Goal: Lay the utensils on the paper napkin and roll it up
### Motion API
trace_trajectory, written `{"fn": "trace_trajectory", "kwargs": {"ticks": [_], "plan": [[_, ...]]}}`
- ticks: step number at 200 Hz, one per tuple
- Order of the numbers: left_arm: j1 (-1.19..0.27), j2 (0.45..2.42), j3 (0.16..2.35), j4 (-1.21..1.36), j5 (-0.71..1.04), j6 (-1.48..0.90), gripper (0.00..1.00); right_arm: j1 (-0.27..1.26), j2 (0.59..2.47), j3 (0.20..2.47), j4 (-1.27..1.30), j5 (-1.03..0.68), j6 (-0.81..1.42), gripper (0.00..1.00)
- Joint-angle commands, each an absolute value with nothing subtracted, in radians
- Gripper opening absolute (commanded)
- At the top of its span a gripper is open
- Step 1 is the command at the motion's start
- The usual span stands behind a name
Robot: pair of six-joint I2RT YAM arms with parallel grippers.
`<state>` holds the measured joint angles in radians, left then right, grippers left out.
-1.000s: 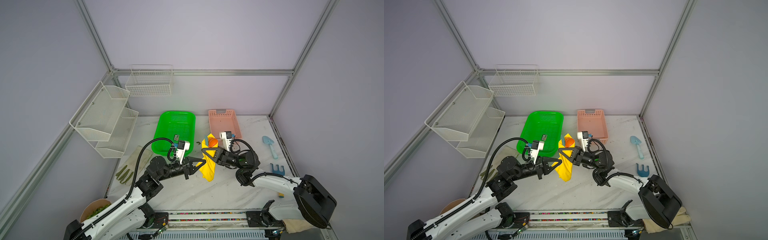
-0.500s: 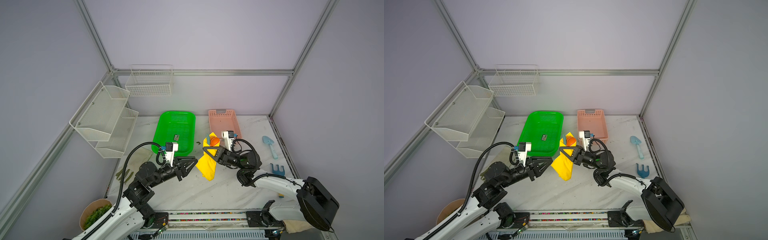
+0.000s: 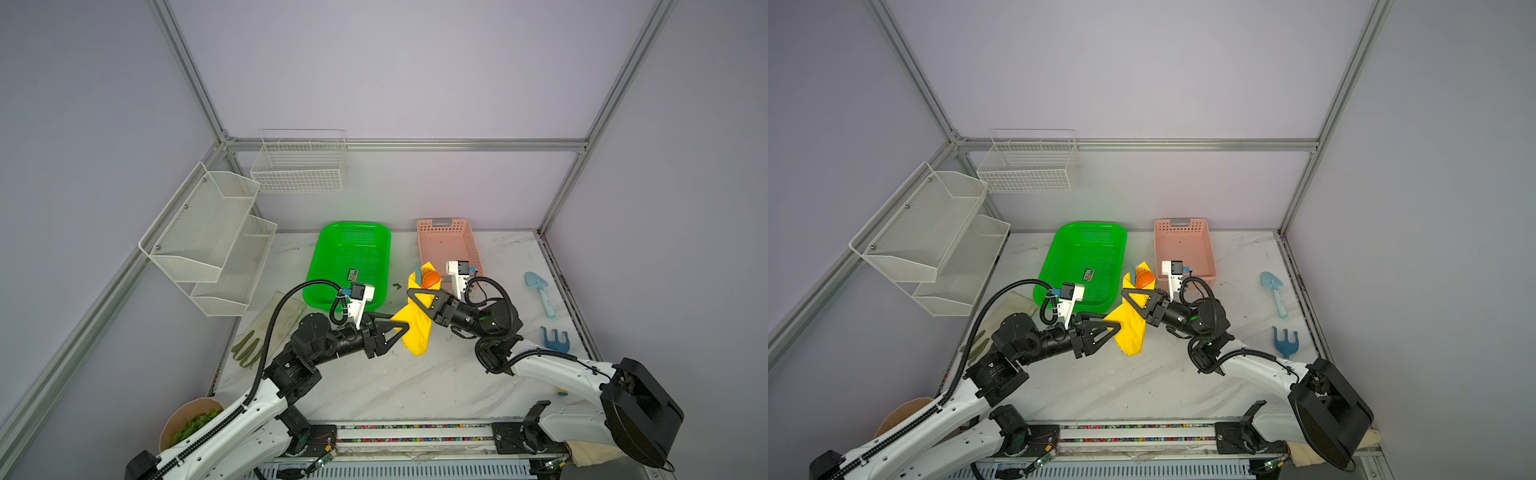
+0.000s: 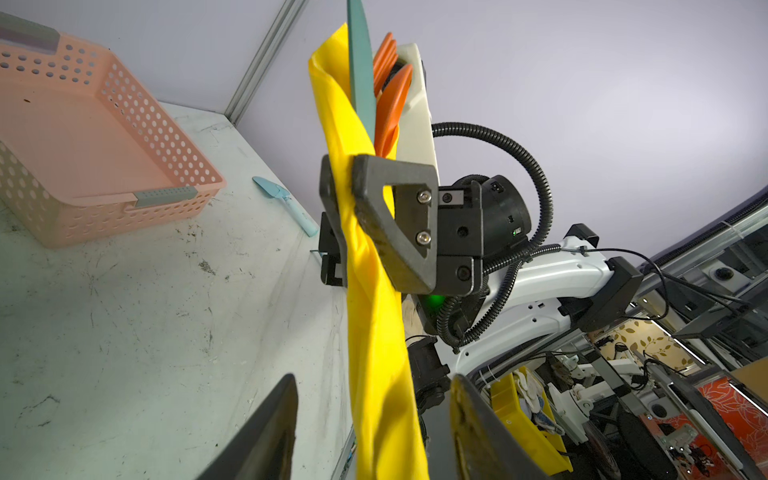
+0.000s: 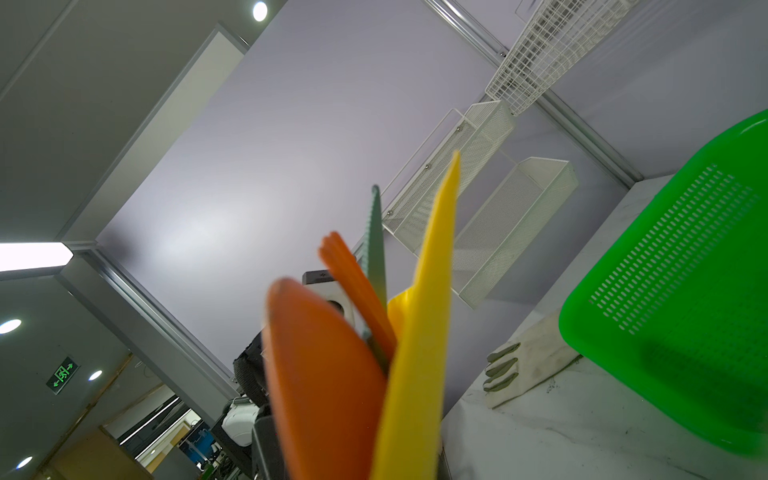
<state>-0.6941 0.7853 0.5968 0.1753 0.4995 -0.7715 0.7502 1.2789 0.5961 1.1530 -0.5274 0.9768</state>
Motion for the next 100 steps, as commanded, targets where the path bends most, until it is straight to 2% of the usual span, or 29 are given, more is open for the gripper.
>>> {"fn": "trace_trajectory", "kwargs": {"ticks": [1, 71, 100], "plan": [[-0.690, 0.806, 0.621, 0.271, 0.534, -0.793, 0.59, 0.749, 1.255, 0.604, 1.155, -0.513, 0.965, 0.00], [-0.695, 0.903, 0.620, 0.370, 0.561, -0.823, 0.55, 0.749, 1.286, 0.619, 1.195, -0.525, 0.991, 0.00], [-0.696, 0.916, 0.614, 0.389, 0.556, -0.821, 0.41, 0.749, 1.296, 0.621, 1.208, -0.530, 0.999, 0.00]]}}
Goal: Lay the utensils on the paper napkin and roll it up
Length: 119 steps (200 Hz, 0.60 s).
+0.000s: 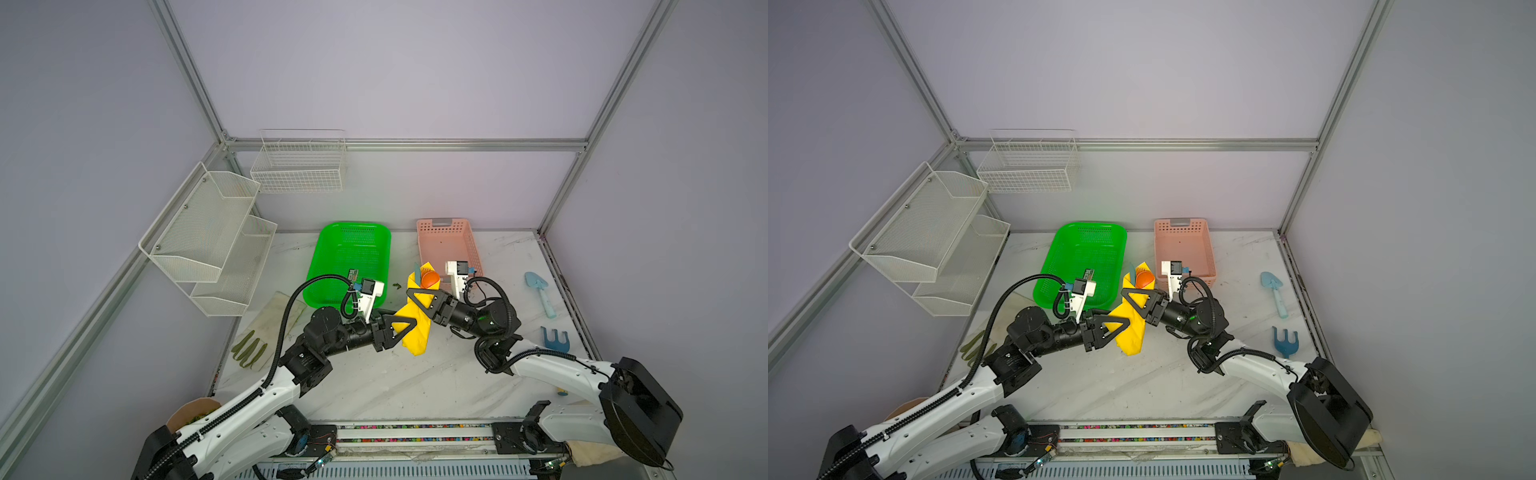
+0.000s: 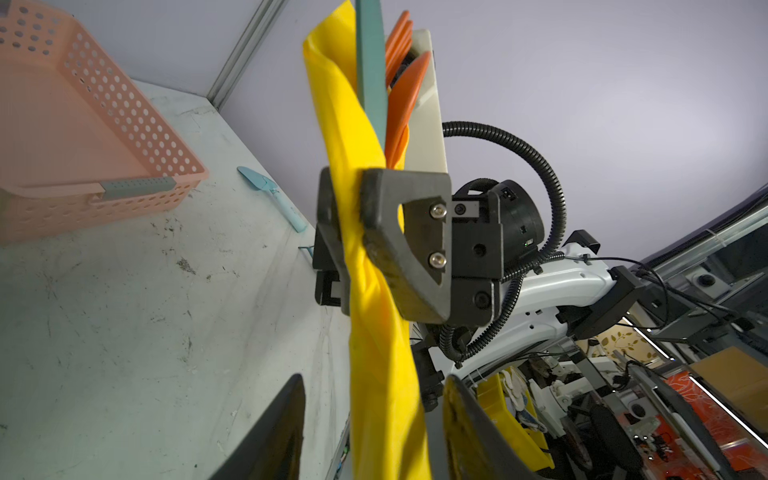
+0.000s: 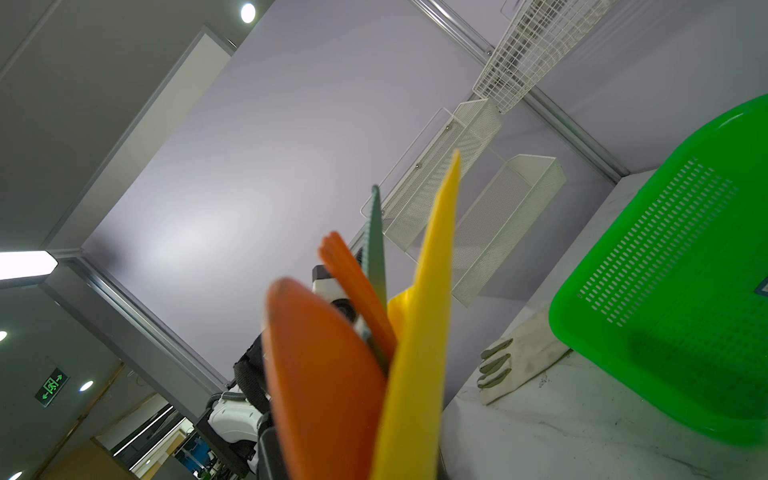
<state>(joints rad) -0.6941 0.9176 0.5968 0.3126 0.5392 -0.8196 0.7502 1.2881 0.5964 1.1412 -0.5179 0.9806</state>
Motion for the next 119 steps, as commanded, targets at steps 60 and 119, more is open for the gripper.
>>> {"fn": "trace_trajectory", "kwargs": {"ticks": [60, 119], "plan": [[-0.696, 0.908, 0.591, 0.408, 0.537, -0.813, 0.03, 0.749, 1.315, 0.613, 1.246, -0.537, 1.020, 0.00], [-0.697, 0.880, 0.577, 0.416, 0.498, -0.815, 0.00, 0.749, 1.288, 0.613, 1.206, -0.564, 0.998, 0.20]]}}
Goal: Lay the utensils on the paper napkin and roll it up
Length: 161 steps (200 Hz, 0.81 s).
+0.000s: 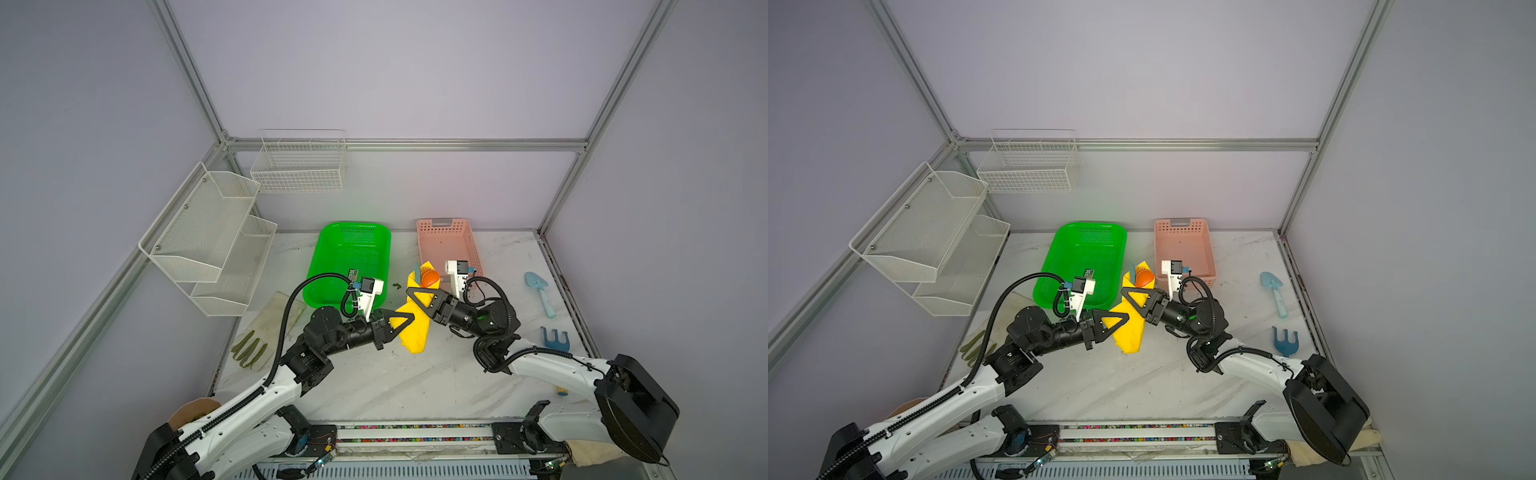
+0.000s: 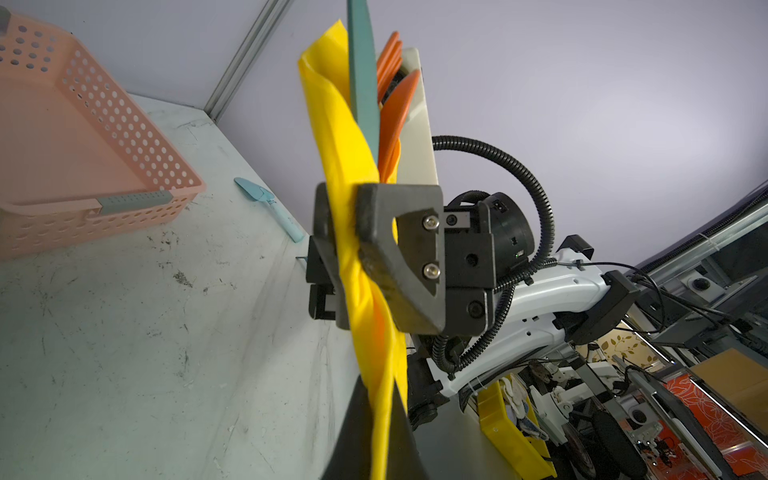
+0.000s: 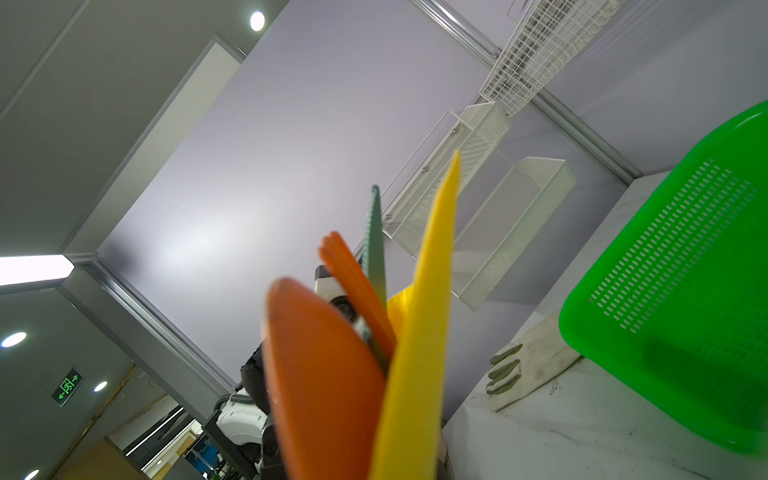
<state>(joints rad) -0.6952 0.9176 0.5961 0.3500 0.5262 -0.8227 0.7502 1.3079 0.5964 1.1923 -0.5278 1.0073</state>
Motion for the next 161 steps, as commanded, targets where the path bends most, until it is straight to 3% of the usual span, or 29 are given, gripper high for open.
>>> {"fn": "trace_trajectory", "kwargs": {"ticks": [1, 40, 84, 126, 150, 161], "plan": [[-0.697, 0.880, 0.577, 0.417, 0.497, -0.815, 0.00, 0.749, 1.287, 0.612, 1.203, -0.564, 0.997, 0.20], [-0.696, 0.867, 0.572, 0.433, 0.480, -0.816, 0.00, 0.749, 1.258, 0.595, 1.173, -0.592, 0.976, 0.22], [-0.696, 0.864, 0.564, 0.436, 0.484, -0.822, 0.00, 0.748, 1.241, 0.584, 1.201, -0.601, 0.979, 0.00], [-0.696, 0.884, 0.571, 0.448, 0.543, -0.835, 0.00, 0.749, 1.249, 0.596, 1.208, -0.601, 0.981, 0.00], [-0.696, 0.871, 0.572, 0.417, 0.538, -0.830, 0.37, 0.749, 1.249, 0.593, 1.213, -0.589, 0.983, 0.00], [-0.697, 0.837, 0.578, 0.366, 0.513, -0.803, 0.47, 0.749, 1.245, 0.587, 1.210, -0.576, 0.983, 0.00]]}}
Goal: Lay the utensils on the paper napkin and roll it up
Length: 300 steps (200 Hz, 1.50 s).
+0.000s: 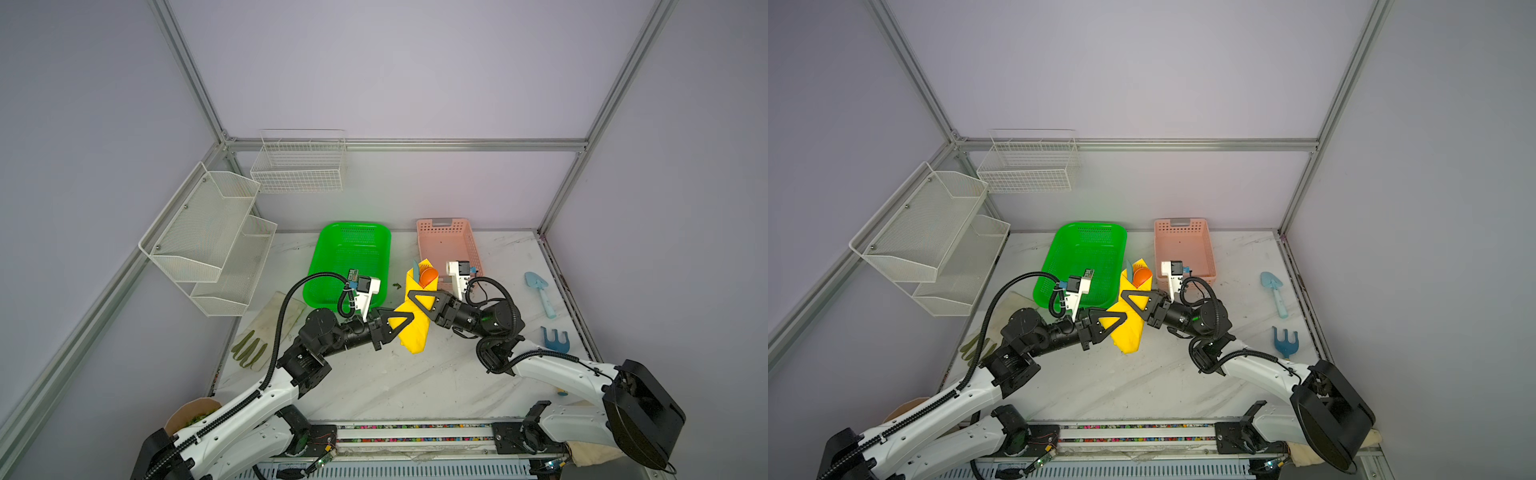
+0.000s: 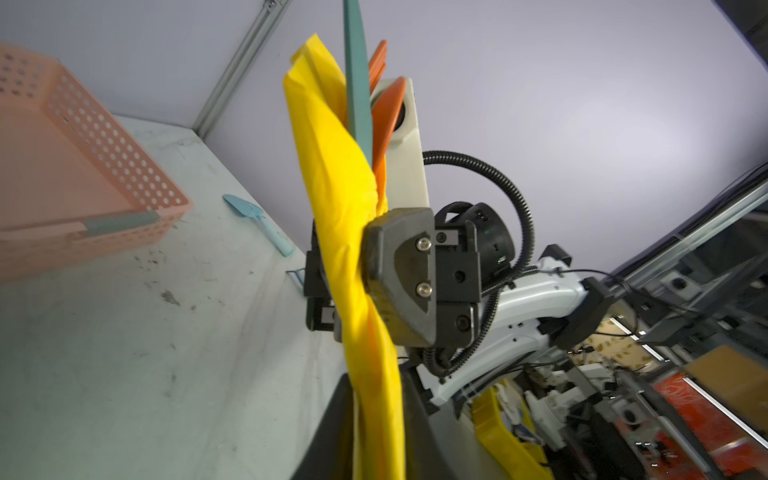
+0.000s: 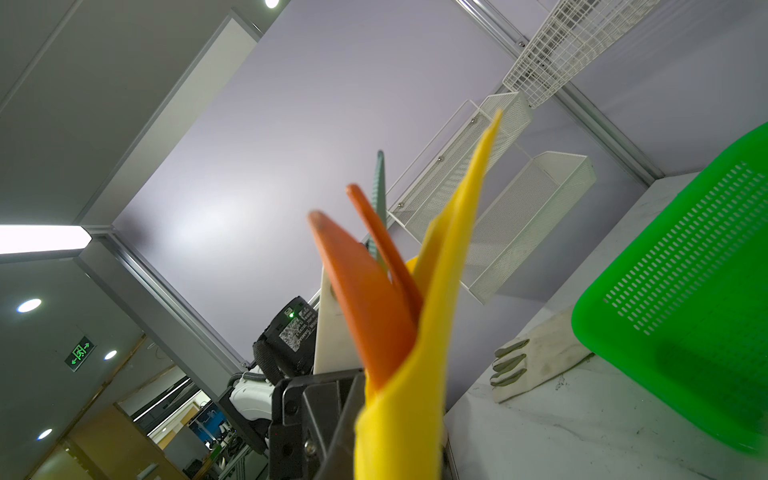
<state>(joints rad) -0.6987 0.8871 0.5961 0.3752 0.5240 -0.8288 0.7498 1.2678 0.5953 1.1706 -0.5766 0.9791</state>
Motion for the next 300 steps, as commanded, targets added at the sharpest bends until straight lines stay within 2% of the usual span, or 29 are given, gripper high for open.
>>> {"fn": "trace_trajectory", "kwargs": {"ticks": [1, 26, 58, 74, 102, 158, 217, 300], "plan": [[-0.696, 0.833, 0.578, 0.360, 0.510, -0.801, 0.48, 0.749, 1.244, 0.586, 1.210, -0.575, 0.983, 0.00], [-0.694, 0.715, 0.633, 0.149, 0.404, -0.711, 0.56, 0.749, 1.223, 0.578, 1.155, -0.542, 0.965, 0.00], [-0.695, 0.613, 0.779, -0.171, 0.198, -0.589, 0.57, 0.749, 1.148, 0.606, 0.920, -0.438, 0.840, 0.00], [-0.696, 0.612, 0.840, -0.247, 0.178, -0.555, 0.56, 0.748, 1.122, 0.630, 0.826, -0.385, 0.785, 0.00], [-0.726, 0.675, 0.896, -0.255, 0.223, -0.571, 0.54, 0.749, 1.114, 0.680, 0.696, -0.319, 0.733, 0.00], [-0.930, 0.841, 0.958, -0.228, 0.101, -0.503, 0.55, 0.749, 1.141, 0.723, 0.665, -0.321, 0.723, 0.00], [-0.934, 0.854, 0.886, -0.111, 0.018, -0.511, 0.58, 0.750, 1.143, 0.695, 0.754, -0.385, 0.769, 0.00], [-0.935, 0.902, 0.882, -0.075, 0.000, -0.494, 0.59, 0.751, 1.155, 0.675, 0.837, -0.429, 0.811, 0.00]]}}
